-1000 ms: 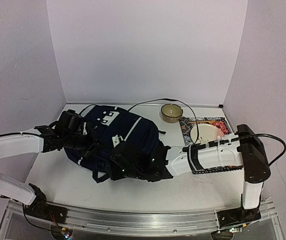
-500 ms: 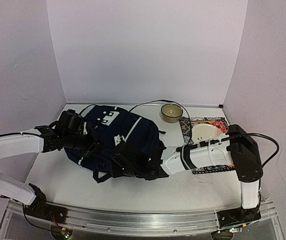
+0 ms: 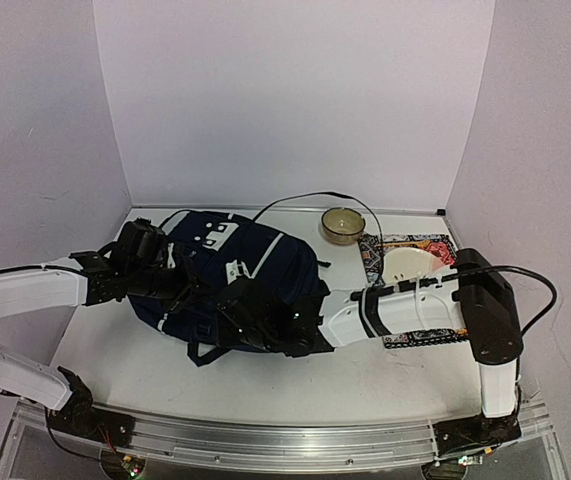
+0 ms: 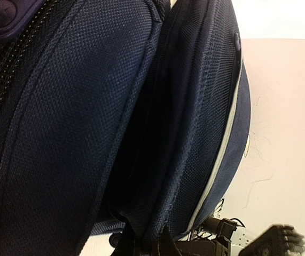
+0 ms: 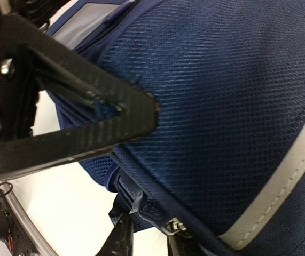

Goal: Pack the student bag
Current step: Rotate the student bag at the center of the board.

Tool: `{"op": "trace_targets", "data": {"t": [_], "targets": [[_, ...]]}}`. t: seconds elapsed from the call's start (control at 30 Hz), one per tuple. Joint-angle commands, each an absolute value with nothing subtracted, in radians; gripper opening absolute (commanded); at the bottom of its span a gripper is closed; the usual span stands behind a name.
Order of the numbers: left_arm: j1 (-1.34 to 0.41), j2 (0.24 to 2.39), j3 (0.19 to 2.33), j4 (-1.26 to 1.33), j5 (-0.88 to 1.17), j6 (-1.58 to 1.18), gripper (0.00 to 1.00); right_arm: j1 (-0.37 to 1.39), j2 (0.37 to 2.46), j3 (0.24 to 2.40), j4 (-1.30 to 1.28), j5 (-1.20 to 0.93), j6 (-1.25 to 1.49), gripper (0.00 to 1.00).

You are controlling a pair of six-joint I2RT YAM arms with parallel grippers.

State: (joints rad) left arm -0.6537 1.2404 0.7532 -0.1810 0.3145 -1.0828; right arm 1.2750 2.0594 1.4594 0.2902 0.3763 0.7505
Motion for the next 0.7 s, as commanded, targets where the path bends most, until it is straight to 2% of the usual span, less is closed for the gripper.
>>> {"op": "trace_targets", "data": {"t": [0.0, 0.23, 0.57, 0.67], "targets": [[-0.666, 1.211, 0.781, -0.050, 0.327, -1.077, 0.00, 1.259, 2.029, 1.432, 0.271, 0.473, 0.804, 0.13], [-0.666, 1.218, 0.784, -0.050, 0.312, -1.068, 0.00, 1.256, 2.005, 1.402, 0.222, 0.468, 0.859, 0.00], [-0.663, 1.210, 0.808, -0.106, 0.226, -0.998, 0.00, 1.256, 1.912, 1.315, 0.206, 0.380, 0.794, 0.00], [-0.663, 1.217, 0.811, -0.106, 0.238, -1.006, 0.00, 1.258, 1.906, 1.301, 0.282, 0.319, 0.761, 0.05]]}}
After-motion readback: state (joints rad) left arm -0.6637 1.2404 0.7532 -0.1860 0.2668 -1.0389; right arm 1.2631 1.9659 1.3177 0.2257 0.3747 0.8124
